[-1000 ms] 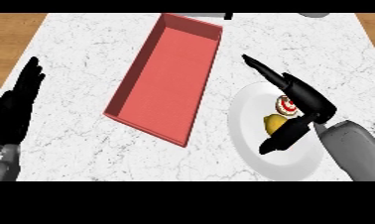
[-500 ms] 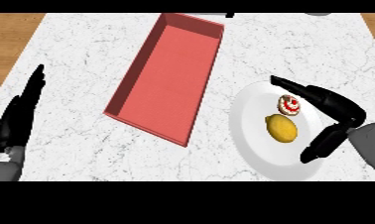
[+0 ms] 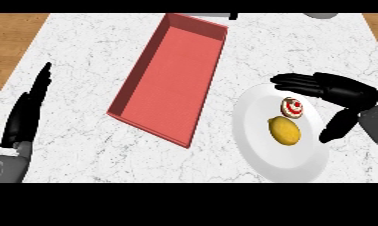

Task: Pick the lemon from the plate and place it in the cardboard box

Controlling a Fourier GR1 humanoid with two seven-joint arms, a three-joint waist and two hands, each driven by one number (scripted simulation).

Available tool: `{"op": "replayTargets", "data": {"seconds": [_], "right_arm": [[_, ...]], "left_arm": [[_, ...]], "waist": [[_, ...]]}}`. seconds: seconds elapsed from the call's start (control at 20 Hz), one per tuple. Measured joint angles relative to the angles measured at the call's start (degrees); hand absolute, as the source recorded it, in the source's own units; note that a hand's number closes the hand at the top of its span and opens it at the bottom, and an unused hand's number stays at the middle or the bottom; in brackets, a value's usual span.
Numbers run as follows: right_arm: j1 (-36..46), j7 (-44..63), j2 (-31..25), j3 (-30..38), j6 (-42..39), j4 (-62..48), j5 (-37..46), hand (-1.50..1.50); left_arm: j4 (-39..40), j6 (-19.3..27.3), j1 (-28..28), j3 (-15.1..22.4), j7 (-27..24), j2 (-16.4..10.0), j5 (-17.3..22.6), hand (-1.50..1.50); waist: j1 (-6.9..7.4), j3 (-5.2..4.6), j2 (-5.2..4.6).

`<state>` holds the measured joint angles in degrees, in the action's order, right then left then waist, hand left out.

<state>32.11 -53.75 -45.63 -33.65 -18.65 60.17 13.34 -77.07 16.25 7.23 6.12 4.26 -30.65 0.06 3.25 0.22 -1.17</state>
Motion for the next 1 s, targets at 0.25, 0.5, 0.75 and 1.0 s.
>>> {"op": "replayTargets", "data": {"seconds": [0.25,0.5,0.75,1.0], "right_arm": [[5.1,-1.4,1.1,-6.5,2.7,-4.2,9.6,-1.5],[10.1,-2.3,4.4,-10.9,3.9,-10.9,16.2,-1.5],[11.8,-2.6,8.7,-12.4,6.0,-16.1,21.6,-1.5],[13.2,-3.0,11.5,-12.2,6.8,-18.9,24.7,-1.5]], "left_arm": [[0.1,0.0,0.1,-0.2,0.6,0.6,-0.4,0.0],[1.1,-0.4,0.3,-1.0,0.3,0.6,-0.9,0.0],[2.6,-0.3,-0.1,-2.2,-1.1,1.6,-1.9,0.0],[2.9,-1.6,-0.5,-3.7,-1.3,1.6,-2.1,0.0]], "waist": [[-0.27,-0.1,0.34],[-0.87,-0.15,0.52],[-1.81,-0.18,0.8],[-2.28,-0.19,0.96]]}}
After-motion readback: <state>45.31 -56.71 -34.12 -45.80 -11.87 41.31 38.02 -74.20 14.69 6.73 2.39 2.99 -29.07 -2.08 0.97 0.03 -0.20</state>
